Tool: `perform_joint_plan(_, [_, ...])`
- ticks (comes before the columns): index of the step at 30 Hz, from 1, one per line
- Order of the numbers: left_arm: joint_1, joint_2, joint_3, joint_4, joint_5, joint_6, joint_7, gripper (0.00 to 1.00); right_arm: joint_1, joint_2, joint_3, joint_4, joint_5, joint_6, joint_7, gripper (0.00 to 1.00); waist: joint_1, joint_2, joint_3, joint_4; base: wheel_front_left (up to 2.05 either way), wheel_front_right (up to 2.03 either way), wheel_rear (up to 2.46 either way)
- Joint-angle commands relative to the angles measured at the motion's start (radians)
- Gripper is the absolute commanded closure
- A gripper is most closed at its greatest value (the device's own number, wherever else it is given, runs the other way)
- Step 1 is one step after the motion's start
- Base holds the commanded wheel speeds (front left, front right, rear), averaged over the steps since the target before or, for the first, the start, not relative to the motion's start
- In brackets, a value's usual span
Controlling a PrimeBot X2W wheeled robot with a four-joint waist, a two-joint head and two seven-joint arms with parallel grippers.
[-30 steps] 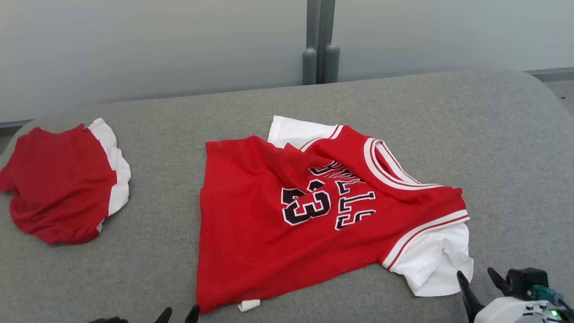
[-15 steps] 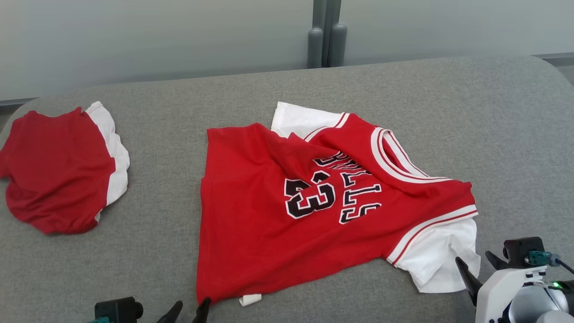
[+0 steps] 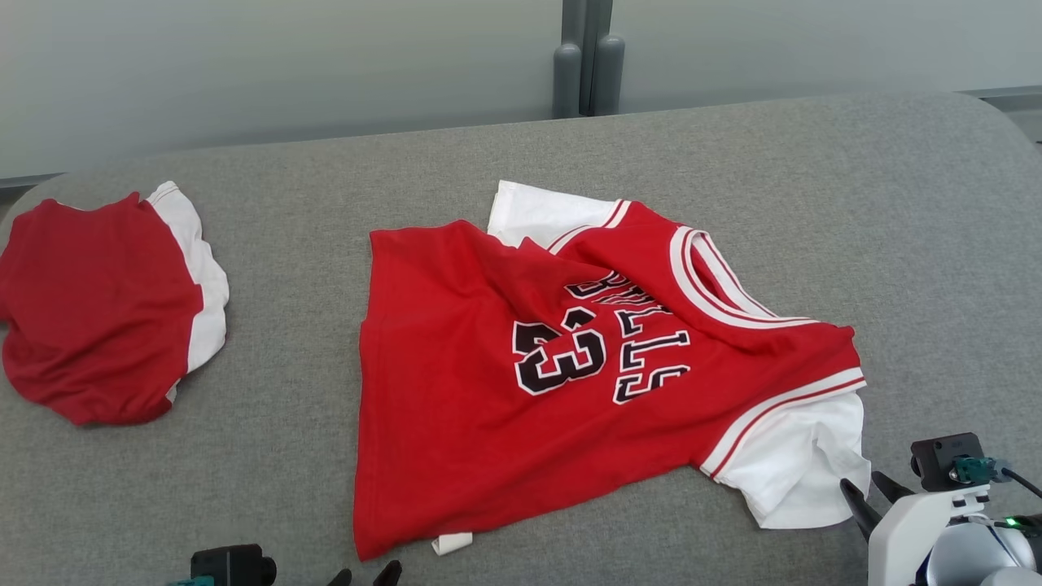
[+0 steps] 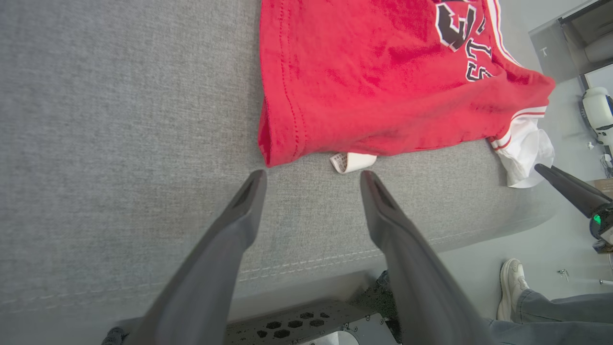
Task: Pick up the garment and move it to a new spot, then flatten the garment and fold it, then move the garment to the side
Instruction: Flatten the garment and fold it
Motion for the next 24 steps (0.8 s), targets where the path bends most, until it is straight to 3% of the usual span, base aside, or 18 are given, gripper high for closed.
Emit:
perform_joint_plan(1, [0.015,0.011,-0.001,-0.010,-0.012,0.005,0.016,0.00,-0.001,0.001,-0.006,0.007,-0.006,0.000,0.000,0.44,0.0000,-0.0001,0.000,0.001,0.00,0.00,0.00])
perform_joint_plan(3, [0.017,0.019,-0.001,-0.009,-0.018,0.005,0.029,0.00,-0.005,0.006,-0.009,0.014,-0.009,0.000,0.002,0.44,0.0000,-0.0001,0.000,0.003,0.00,0.00,0.00])
perform_joint_plan(7, [0.020,0.024,-0.005,-0.009,-0.033,-0.003,0.045,0.00,-0.017,0.011,-0.012,0.029,-0.012,0.000,0.008,0.34,0.0000,-0.0001,0.001,0.005,0.00,0.00,0.00])
perform_joint_plan(9, [0.019,0.026,-0.006,-0.011,-0.035,-0.006,0.049,0.00,-0.024,0.013,-0.013,0.040,-0.016,0.000,0.008,0.35,0.0000,-0.0001,0.004,0.005,0.00,0.00,0.00])
perform_joint_plan(11, [0.014,0.028,-0.011,-0.013,-0.039,-0.011,0.057,0.00,-0.034,0.017,-0.016,0.053,-0.019,0.000,0.003,0.45,0.0000,-0.0001,0.009,0.007,0.00,0.00,0.00])
perform_joint_plan(13, [0.006,0.029,-0.012,-0.013,-0.040,-0.012,0.061,0.00,-0.043,0.022,-0.019,0.064,-0.021,0.000,-0.001,0.61,0.0000,-0.0001,0.012,0.009,0.00,0.00,0.00])
perform_joint_plan(15, [-0.003,0.027,-0.011,-0.008,-0.047,-0.015,0.063,0.00,-0.048,0.029,-0.021,0.073,-0.024,0.000,-0.004,0.93,0.0000,-0.0001,0.016,0.011,0.00,0.00,0.00])
perform_joint_plan(16, [-0.003,0.027,-0.011,-0.008,-0.047,-0.015,0.063,0.00,-0.048,0.029,-0.021,0.073,-0.024,0.000,-0.004,0.93,0.0000,-0.0001,0.016,0.011,0.00,0.00,0.00])
perform_joint_plan(17, [-0.008,0.026,-0.008,-0.004,-0.044,-0.016,0.063,0.00,-0.051,0.032,-0.021,0.077,-0.026,0.000,-0.008,1.00,0.0000,-0.0001,0.017,0.011,0.00,0.00,0.00])
perform_joint_plan(24, [-0.057,0.014,-0.013,0.030,-0.030,-0.023,0.057,0.00,-0.060,0.038,-0.019,0.086,-0.020,0.000,-0.020,1.00,0.0000,-0.0001,0.028,0.010,0.00,0.00,0.00])
